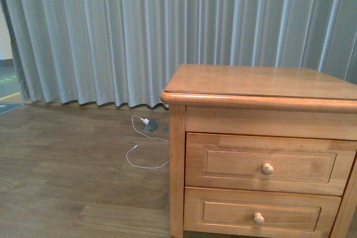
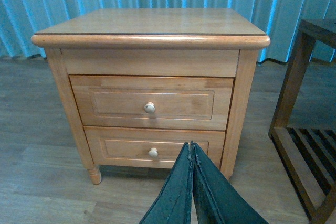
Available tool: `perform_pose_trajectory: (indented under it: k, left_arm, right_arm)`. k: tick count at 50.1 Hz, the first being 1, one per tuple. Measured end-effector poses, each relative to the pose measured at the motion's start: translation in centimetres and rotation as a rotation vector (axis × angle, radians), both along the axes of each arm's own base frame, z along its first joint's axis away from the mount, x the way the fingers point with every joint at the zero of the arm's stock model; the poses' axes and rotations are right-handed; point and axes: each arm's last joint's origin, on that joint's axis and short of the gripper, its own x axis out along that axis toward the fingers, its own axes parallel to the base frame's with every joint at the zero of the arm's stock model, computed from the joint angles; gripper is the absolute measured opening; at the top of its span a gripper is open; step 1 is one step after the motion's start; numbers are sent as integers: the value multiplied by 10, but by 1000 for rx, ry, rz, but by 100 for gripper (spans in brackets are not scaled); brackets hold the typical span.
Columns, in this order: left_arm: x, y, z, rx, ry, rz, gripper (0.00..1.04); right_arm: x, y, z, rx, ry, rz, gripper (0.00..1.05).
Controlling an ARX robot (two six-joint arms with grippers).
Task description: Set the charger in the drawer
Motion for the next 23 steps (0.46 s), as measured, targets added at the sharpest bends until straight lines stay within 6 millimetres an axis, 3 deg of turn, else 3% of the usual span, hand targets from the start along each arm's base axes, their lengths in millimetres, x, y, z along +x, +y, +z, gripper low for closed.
perform_pose_trajectory:
  k: [8, 16, 23]
  left_arm:
    - [0, 0, 0, 0, 0, 0, 99]
    - [0, 0, 0, 0, 0, 0, 99]
    - [0, 0, 0, 0, 0, 0, 99]
  right_arm:
    - [0, 0, 0, -2, 0, 0, 4]
    - [0, 0, 0, -2, 0, 0, 36]
    - [0, 0, 0, -2, 0, 0, 71]
